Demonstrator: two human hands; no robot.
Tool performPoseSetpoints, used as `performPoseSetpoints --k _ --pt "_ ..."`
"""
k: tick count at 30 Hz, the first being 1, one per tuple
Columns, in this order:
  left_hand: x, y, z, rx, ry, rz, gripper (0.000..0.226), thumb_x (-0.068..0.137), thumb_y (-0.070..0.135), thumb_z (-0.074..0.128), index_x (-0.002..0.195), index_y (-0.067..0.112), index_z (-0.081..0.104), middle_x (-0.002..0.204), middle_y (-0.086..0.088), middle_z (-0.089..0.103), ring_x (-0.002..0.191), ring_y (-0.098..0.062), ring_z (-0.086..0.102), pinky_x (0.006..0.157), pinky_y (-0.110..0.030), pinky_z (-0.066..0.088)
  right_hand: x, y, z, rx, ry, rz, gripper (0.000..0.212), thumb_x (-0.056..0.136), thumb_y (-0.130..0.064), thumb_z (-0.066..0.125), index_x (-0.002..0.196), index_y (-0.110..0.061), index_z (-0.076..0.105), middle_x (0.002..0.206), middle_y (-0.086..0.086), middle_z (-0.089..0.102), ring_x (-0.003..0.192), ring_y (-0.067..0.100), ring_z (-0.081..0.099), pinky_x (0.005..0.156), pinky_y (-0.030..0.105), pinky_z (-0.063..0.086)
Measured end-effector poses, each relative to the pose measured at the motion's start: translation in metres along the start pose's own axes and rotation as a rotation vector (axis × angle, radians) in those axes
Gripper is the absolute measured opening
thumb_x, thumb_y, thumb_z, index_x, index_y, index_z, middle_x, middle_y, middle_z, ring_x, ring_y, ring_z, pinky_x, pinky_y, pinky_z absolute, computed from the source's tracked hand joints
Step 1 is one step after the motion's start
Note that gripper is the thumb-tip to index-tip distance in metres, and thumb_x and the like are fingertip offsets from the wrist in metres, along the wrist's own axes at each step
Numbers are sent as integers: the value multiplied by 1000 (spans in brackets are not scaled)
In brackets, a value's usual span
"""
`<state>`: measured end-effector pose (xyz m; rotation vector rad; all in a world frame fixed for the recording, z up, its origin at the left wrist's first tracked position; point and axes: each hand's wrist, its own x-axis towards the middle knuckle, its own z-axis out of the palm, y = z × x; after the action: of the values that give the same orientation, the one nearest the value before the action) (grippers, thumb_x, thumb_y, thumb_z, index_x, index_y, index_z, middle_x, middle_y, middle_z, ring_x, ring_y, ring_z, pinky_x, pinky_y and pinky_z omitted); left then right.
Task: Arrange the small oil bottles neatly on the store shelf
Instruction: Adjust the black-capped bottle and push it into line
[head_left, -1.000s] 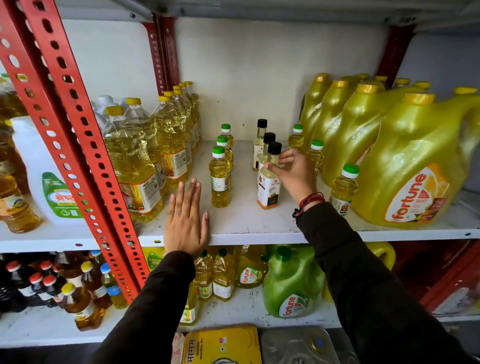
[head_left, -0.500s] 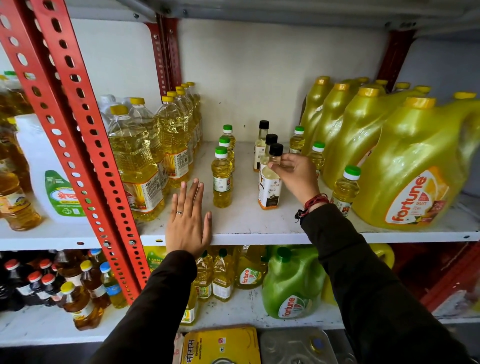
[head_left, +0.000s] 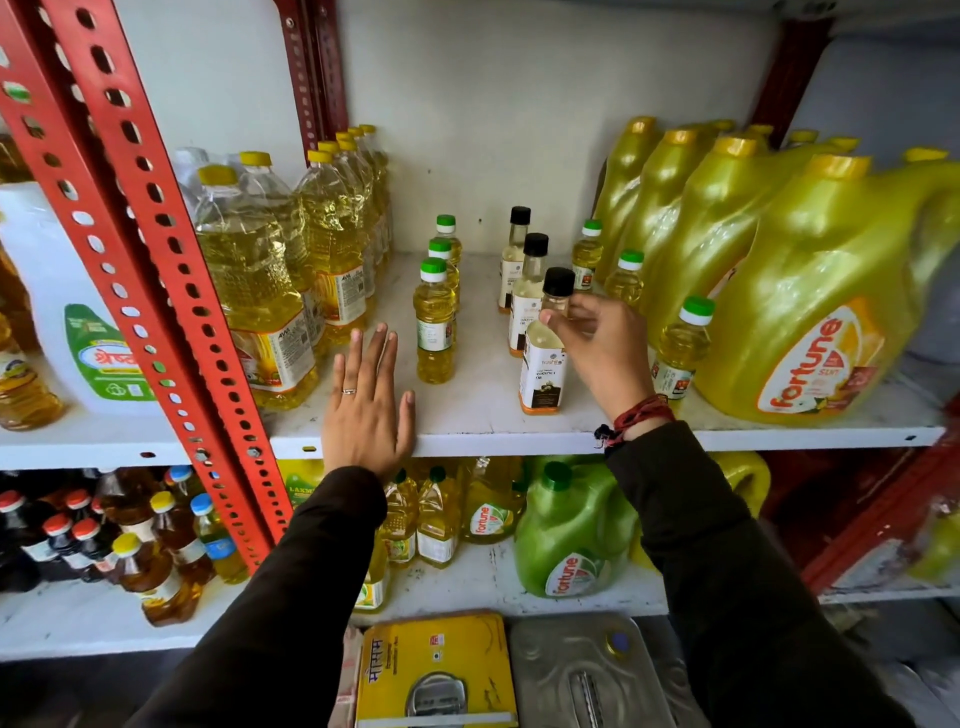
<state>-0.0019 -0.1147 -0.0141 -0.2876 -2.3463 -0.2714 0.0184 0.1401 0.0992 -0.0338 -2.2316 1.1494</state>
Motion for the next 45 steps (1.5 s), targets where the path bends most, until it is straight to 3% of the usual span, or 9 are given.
performPoseSetpoints --k 3,7,13,37,41,45 --pt "0 -1 2 13 1 5 70 101 38 27 163 6 19 172 -11 12 159 -22 -4 129 -35 -11 -11 0 -7 -13 19 -18 39 84 -36 75 113 -11 72 105 6 75 90 14 67 79 22 53" --pt "0 -2 3 16 10 4 69 102 38 26 164 7 17 172 -10 12 160 -23 -4 129 -35 -10 -20 -5 -13 -28 27 -11 36 84 -36 75 111 -13 73 103 6 76 93 18 70 85 34 58" --pt "0 -2 4 9 26 3 69 102 39 25 164 7 18 172 -11 13 160 -24 -1 129 -36 -10 -24 -9 -15 -42 24 -3 35 84 -37 75 110 -13 73 102 5 76 93 19 71 86 39 59" --pt "-1 -4 9 -8 46 10 70 102 38 28 164 9 16 173 -9 10 160 -24 -4 130 -38 -6 -29 -10 -20 23 38 73 43 77 -38 82 109 -11 72 102 5 75 90 15 72 84 33 60" --pt "-1 -4 7 -13 41 13 69 102 37 28 164 8 17 173 -9 9 160 -24 -4 130 -38 -6 -30 -12 -22 45 0 74 52 76 -39 81 120 -15 67 116 3 72 102 17 70 90 35 58" --pt "-1 -4 7 -12 32 13 70 102 37 28 164 8 16 173 -9 8 160 -23 -4 130 -38 -7 -33 -24 -22 -35 95 -53 74 79 -48 77 142 -18 49 144 3 55 133 17 51 109 30 43"
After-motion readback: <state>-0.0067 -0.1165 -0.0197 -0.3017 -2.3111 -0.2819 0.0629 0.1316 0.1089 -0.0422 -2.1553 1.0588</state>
